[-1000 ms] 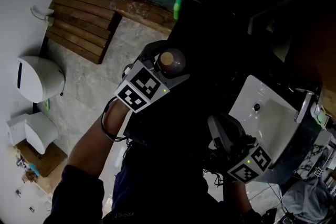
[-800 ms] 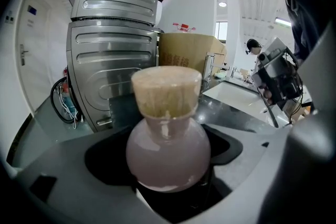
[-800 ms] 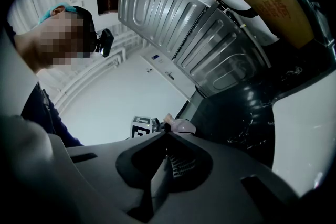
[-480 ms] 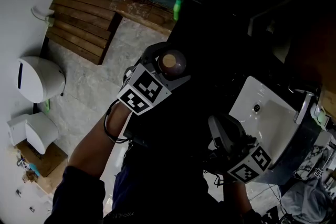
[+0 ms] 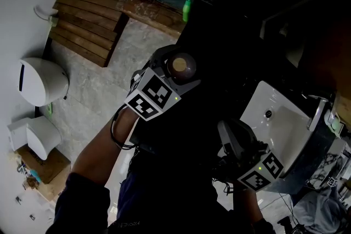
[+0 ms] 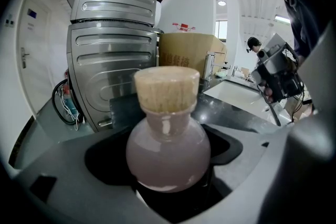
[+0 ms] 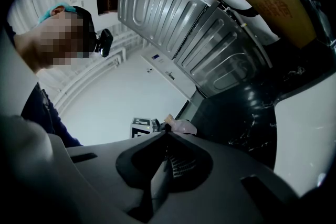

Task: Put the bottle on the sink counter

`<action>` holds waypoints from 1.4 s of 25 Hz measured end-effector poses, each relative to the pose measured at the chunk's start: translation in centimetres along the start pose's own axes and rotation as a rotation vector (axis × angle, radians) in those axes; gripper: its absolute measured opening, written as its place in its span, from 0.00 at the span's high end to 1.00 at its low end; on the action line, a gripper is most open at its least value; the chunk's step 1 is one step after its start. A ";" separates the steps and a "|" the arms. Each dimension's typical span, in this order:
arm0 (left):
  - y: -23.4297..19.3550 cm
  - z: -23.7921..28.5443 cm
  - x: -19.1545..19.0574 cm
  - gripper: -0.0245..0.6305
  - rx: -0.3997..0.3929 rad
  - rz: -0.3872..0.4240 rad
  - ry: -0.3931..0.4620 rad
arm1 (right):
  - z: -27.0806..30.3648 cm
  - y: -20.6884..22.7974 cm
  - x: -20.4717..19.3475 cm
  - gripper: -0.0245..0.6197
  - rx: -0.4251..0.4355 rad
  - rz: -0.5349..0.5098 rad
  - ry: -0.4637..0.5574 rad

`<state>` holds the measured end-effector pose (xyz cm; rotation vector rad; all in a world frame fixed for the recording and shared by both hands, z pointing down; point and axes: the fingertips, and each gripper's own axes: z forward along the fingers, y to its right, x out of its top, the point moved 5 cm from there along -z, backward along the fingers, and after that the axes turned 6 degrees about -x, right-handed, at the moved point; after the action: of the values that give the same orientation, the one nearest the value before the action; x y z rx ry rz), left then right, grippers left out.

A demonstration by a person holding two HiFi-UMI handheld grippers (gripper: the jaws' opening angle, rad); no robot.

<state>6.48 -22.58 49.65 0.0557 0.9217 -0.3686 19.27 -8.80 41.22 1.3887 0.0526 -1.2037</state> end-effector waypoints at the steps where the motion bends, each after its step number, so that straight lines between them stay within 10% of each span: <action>1: 0.0 0.0 0.0 0.35 0.001 0.002 0.000 | 0.0 0.0 0.0 0.92 -0.001 0.000 0.001; 35: 0.3 0.3 -0.1 0.35 0.034 0.053 -0.031 | -0.2 -0.5 0.2 0.92 -0.009 -0.006 0.011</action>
<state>6.77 -22.28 49.87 0.1048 0.8821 -0.3355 19.13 -8.66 40.65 1.3882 0.0702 -1.1999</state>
